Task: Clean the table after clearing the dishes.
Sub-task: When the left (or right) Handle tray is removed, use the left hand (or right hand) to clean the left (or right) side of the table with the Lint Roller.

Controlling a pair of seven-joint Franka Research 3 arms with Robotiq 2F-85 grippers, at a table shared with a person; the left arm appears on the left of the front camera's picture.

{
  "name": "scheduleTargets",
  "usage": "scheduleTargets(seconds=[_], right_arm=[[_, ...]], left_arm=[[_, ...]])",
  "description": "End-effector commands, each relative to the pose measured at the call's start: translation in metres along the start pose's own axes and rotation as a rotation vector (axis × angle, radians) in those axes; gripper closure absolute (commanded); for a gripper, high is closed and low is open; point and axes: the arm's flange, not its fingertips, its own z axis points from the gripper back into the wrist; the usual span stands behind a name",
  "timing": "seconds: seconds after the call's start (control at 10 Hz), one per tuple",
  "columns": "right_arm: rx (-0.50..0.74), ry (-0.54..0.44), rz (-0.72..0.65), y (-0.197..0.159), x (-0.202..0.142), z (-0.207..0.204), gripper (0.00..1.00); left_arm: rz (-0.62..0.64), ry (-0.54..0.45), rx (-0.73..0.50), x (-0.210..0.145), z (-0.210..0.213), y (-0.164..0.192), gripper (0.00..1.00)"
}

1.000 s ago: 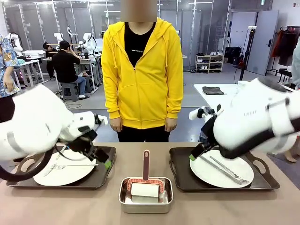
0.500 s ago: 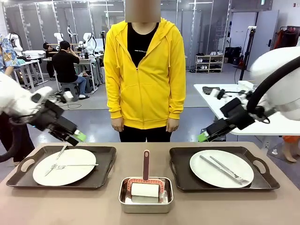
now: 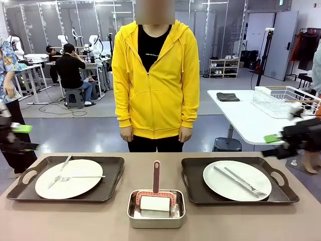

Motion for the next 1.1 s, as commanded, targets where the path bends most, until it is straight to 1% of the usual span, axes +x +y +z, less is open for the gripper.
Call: scheduleTargets(seconds=[0.0, 0.2, 0.3, 0.4, 0.5, 0.6, 0.7, 0.8, 0.9, 1.0], right_arm=[[0.011, -0.119, -0.136, -0.012, 0.007, 0.039, 0.00], [0.060, -0.221, -0.279, -0.034, -0.012, 0.099, 0.00], [0.077, -0.251, -0.331, -0.040, -0.022, 0.121, 0.00], [0.089, -0.290, -0.338, -0.045, -0.034, 0.140, 0.00], [0.071, -0.293, -0.306, -0.047, -0.044, 0.151, 0.00], [0.047, -0.243, -0.303, -0.048, -0.057, 0.163, 0.00], [0.039, -0.235, -0.294, -0.046, -0.066, 0.176, 0.00], [0.004, -0.199, -0.275, -0.041, -0.073, 0.185, 0.00], [-0.012, -0.182, -0.275, -0.039, -0.077, 0.190, 0.00], [-0.030, -0.182, -0.289, -0.040, -0.078, 0.191, 0.00]], left_arm=[[-0.041, -0.077, -0.030, -0.004, 0.047, 0.013, 0.00], [-0.053, -0.125, 0.022, -0.030, 0.096, 0.021, 0.00], [-0.080, -0.170, 0.051, -0.052, 0.125, 0.020, 0.00], [-0.119, -0.197, 0.098, -0.070, 0.143, 0.022, 0.00], [-0.114, -0.228, 0.126, -0.082, 0.152, 0.025, 0.00], [-0.112, -0.252, 0.142, -0.094, 0.159, 0.023, 0.00], [-0.099, -0.235, 0.178, -0.100, 0.162, 0.020, 0.00], [-0.101, -0.235, 0.188, -0.103, 0.164, 0.019, 0.00], [-0.073, -0.235, 0.192, -0.102, 0.166, 0.019, 0.00], [-0.068, -0.242, 0.196, -0.100, 0.166, 0.019, 0.00]])
